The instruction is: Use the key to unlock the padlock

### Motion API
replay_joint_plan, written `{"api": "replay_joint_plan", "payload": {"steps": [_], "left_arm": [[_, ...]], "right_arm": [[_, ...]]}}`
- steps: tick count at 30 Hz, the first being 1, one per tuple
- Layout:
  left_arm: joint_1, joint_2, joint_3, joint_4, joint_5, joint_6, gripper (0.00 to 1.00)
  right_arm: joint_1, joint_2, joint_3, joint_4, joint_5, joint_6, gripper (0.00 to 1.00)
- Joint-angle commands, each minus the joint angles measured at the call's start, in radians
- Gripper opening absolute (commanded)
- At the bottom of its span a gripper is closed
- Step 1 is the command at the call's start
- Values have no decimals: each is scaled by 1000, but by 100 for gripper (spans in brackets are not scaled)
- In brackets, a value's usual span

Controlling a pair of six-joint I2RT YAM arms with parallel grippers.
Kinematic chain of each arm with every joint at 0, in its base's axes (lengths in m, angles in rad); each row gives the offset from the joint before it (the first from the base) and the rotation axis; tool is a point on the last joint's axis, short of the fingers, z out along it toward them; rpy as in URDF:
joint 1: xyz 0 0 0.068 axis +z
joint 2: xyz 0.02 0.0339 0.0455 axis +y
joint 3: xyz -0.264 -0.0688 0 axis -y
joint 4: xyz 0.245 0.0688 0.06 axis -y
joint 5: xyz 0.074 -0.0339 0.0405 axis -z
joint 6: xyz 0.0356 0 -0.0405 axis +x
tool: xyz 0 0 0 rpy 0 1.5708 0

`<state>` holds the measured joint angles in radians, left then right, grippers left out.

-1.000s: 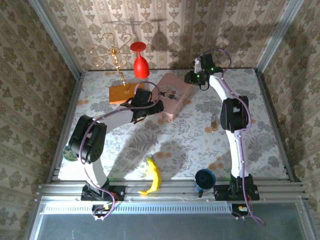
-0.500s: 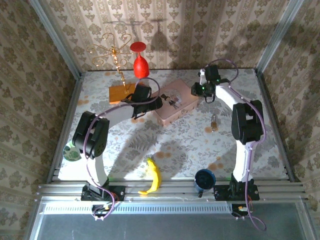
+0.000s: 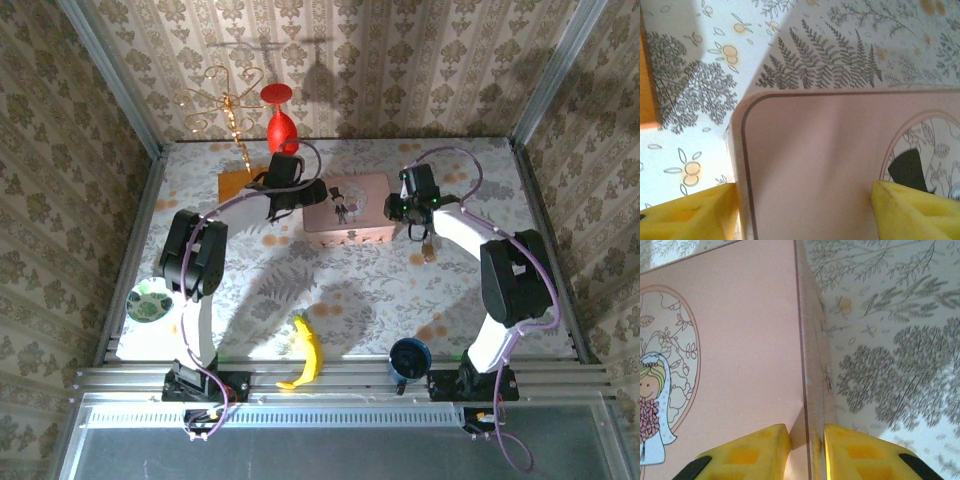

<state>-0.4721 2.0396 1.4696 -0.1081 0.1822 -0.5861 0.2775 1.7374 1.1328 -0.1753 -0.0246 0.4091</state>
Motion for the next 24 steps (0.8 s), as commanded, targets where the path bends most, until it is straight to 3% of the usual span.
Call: {"api": "replay_joint_plan", "payload": {"steps": [1, 6, 13, 19, 24], "left_arm": [[-4, 44, 54, -5, 91, 22, 70], [-2, 49, 74, -36, 89, 15, 72], [9, -44, -11, -7, 45, -4, 79], [41, -224, -72, -39, -2, 29, 100], [43, -437, -211, -50, -95, 66, 100]], "right_arm": [[89, 7, -93, -169, 34, 80, 29], [91, -35, -134, -143, 107, 119, 46], [62, -45, -31, -216, 208, 69, 61], [6, -177, 1, -261, 257, 25, 75], [-62, -381, -110, -219, 267, -3, 93]]}}
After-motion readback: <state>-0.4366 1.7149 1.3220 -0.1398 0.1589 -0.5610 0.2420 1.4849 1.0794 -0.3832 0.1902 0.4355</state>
